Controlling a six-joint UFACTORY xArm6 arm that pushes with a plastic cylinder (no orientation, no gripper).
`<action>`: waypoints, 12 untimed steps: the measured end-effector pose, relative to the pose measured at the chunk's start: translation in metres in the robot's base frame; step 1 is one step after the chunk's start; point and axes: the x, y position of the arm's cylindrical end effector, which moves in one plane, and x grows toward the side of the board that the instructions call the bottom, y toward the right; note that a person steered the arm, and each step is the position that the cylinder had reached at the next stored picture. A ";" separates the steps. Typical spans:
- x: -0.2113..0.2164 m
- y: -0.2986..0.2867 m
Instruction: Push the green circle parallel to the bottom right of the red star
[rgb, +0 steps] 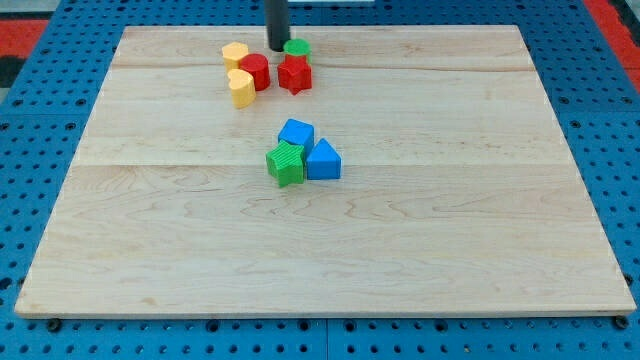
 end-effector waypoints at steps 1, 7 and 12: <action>0.001 0.037; 0.027 0.037; 0.099 0.123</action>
